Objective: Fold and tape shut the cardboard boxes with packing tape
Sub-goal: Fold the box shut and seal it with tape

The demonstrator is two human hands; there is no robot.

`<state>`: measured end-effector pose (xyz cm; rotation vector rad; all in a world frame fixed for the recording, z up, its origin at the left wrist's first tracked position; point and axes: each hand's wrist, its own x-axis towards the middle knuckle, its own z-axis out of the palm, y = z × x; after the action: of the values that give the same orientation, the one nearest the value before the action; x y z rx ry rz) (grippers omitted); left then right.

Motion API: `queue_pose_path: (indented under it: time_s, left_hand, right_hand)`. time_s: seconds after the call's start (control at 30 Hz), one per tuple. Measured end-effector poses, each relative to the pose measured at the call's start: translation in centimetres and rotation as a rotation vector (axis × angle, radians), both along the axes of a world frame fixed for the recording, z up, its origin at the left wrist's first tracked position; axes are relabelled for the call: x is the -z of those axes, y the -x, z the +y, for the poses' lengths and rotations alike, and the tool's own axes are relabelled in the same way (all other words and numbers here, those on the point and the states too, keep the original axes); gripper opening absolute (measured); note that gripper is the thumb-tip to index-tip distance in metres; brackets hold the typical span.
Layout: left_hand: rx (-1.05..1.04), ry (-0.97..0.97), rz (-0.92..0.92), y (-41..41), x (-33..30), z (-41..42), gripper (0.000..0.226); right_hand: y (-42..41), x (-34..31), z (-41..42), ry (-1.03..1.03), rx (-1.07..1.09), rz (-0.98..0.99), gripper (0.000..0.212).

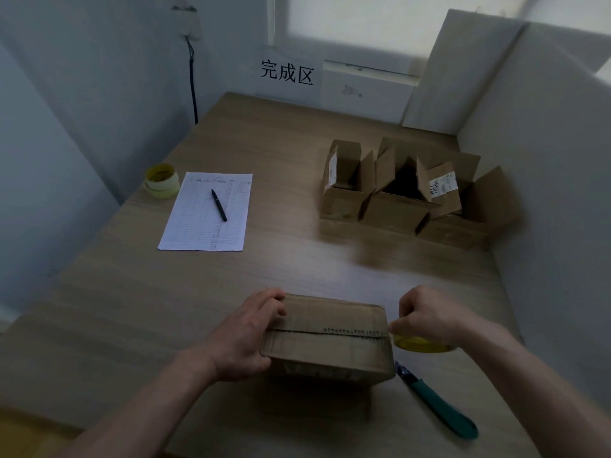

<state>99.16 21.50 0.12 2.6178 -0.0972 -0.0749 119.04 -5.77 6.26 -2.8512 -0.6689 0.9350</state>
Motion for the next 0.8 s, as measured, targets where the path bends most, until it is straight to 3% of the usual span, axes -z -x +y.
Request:
queue_pose_path:
  time_s: [0.2,0.3,0.43,0.5,0.67,0.8]
  left_hand:
    - [0.005,-0.006,0.011,0.0,0.1,0.0,0.062]
    - [0.011,-0.062,0.004,0.0,-0.2,-0.1,0.066]
    - [-0.050,-0.356,0.150,0.1,0.4,-2.8,0.102]
    - [-0.133,-0.393,0.204,-0.2,1.1,-4.8,0.112]
    - [-0.134,-0.426,0.169,-3.3,2.0,-6.2,0.101]
    - [-0.132,-0.421,0.130,-6.4,1.6,-5.3,0.090]
  right_hand:
    - [0.8,1.4,-0.4,0.012,0.045,0.050,0.028]
    - [1.2,1.7,-0.9,-0.091,0.100,0.118,0.026]
    - [2.6,2.2,-1.0,-0.314,0.233,0.294,0.081]
    - [2.9,2.3,-0.8,-0.346,0.254,0.378,0.093]
    - [3.5,2.7,0.4,-0.381,0.340,0.570,0.080]
    - [6.7,5.1,3.0,-0.631,0.644,0.484,0.065]
